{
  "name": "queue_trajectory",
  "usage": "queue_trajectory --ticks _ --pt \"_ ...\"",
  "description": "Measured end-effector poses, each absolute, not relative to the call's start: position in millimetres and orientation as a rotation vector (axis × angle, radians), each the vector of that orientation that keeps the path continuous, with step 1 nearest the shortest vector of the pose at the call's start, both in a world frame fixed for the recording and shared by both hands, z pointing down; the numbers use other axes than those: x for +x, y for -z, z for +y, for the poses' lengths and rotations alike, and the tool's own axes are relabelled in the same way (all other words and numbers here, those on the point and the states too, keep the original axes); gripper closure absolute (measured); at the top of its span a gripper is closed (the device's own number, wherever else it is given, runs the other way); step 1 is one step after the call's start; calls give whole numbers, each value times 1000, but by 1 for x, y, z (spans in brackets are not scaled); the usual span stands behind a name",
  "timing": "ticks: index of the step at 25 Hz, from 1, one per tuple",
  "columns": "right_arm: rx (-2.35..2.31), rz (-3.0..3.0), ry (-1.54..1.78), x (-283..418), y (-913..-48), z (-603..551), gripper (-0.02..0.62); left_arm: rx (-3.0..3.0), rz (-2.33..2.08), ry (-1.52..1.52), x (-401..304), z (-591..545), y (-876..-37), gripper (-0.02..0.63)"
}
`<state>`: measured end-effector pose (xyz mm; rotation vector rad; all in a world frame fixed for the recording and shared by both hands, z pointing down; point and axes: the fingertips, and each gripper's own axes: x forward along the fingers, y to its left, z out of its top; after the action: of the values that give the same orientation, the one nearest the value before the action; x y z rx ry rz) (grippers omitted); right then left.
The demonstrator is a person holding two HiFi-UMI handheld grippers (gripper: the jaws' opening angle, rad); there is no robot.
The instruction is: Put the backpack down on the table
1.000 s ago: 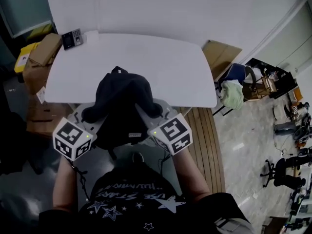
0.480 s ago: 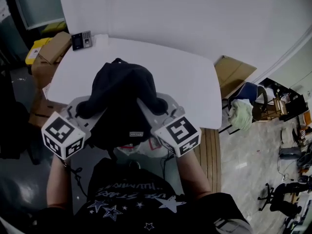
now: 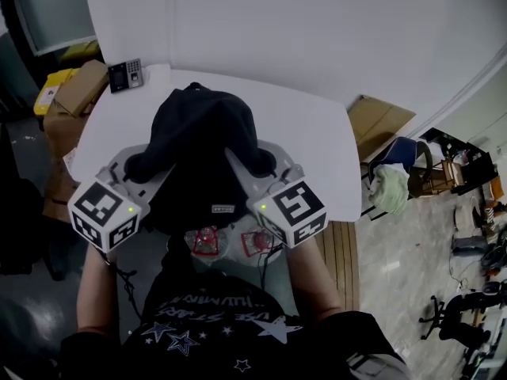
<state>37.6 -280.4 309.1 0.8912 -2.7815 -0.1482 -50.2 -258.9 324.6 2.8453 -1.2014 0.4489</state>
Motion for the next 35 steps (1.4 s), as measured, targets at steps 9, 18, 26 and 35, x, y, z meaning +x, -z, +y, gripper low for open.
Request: queue_trajectory --ticks 9,18,26,35 --pt "974 -2728 125 -10 -315 -357 574 2880 -1115 -414 -99 -341 -332 548" --pt "1056 -2692 132 -72 -320 -434 574 2901 -1081 -386 -162 -424 -338 546" --pt "1050 -2663 131 -118 -340 -487 574 2917 -1072 -380 -209 -479 -360 546" --pt "1047 -2666 140 -132 -351 -503 574 2897 -1033 -328 -225 -498 -374 545"
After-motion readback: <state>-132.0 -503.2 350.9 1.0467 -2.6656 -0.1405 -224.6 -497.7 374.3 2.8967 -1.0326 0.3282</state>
